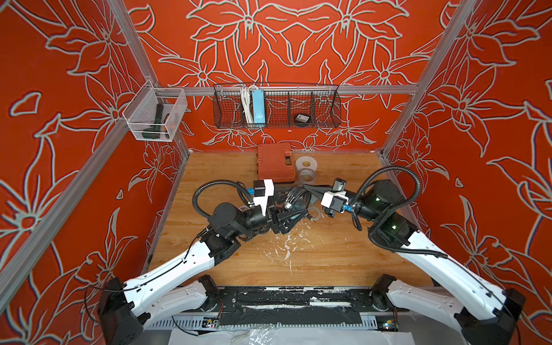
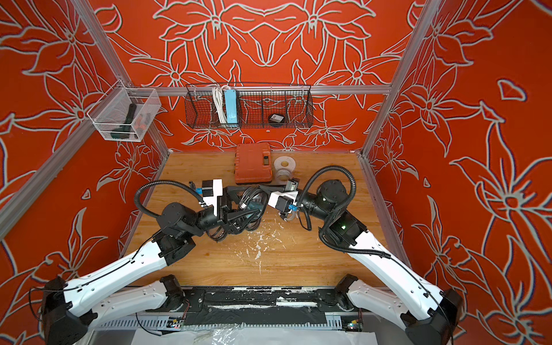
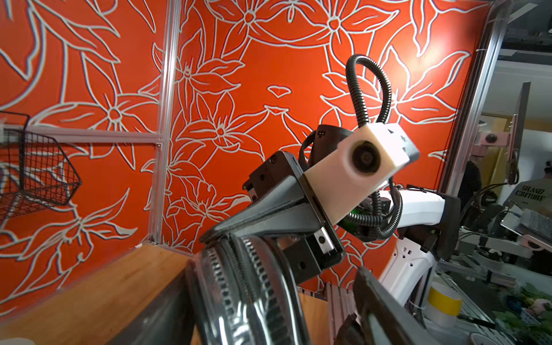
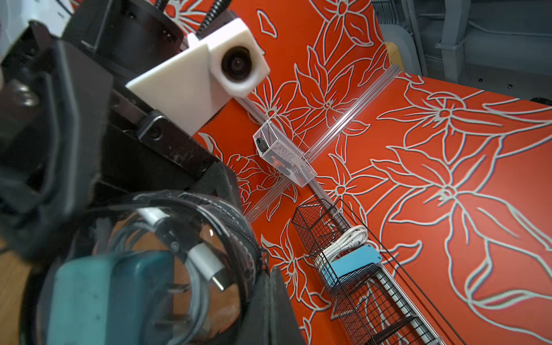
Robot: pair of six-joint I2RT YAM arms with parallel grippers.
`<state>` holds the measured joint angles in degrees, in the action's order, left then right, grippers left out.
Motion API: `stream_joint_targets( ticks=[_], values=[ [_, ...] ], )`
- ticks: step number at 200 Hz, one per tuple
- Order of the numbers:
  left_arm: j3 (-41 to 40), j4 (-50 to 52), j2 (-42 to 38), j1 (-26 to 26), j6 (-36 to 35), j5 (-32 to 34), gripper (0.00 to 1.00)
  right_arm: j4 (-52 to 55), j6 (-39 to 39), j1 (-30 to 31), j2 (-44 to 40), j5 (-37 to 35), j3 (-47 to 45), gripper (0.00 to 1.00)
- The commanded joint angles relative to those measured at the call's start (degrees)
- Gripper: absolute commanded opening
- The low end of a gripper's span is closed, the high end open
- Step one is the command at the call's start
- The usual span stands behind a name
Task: Pack away charging kits
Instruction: Zip the zipper on the storage bag.
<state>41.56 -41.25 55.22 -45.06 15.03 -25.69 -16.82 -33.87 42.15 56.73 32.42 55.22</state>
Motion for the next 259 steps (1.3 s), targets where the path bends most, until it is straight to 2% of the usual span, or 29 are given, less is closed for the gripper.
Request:
stream_joint_targets(
  ticks=[1,77,126,145,164,192,216,236,242,259],
  values=[
    [-2.5,-10.1,-0.5,-0.2,2.3,2.1,0.81,-7.2,6.9,1.9,0.9,-5.8,2.2,0.0],
    [-9.7,-25.9,-0.9,-0.2,5.6,9.4,0.81,-11.7,13.6,6.2,2.6,-12.3,5.1,0.0],
    [-8.0,-29.8,1.0,-0.2,9.1,11.1,0.75,-15.7,16.0,7.1,3.8,-12.8,4.1,0.0],
    [-6.6,-30.4,4.6,-0.2,9.9,10.9,0.73,-15.5,16.0,7.5,4.6,-12.5,4.8,0.0],
    [-5.1,-30.2,6.2,-0.2,10.3,10.5,0.66,-16.1,16.2,8.1,4.8,-13.0,4.7,0.0],
    [-4.1,-29.2,6.3,-0.2,10.3,10.6,0.49,-15.0,15.5,8.3,4.9,-12.4,4.7,0.0],
    [-3.2,-25.7,5.0,-0.2,9.7,10.9,0.21,-11.1,12.8,8.3,4.5,-11.8,4.9,0.0],
    [-3.4,-21.8,2.9,-0.2,8.8,11.2,0.03,-8.8,10.0,8.2,3.9,-14.5,4.6,0.0],
    [-3.4,-20.2,2.2,-0.2,8.7,11.4,0.0,-7.3,8.7,8.2,3.8,-14.9,4.9,0.0],
    [-3.3,-14.0,-0.7,-0.2,8.2,12.6,0.0,-2.4,5.4,8.0,3.5,-14.9,6.4,0.0]
  ],
)
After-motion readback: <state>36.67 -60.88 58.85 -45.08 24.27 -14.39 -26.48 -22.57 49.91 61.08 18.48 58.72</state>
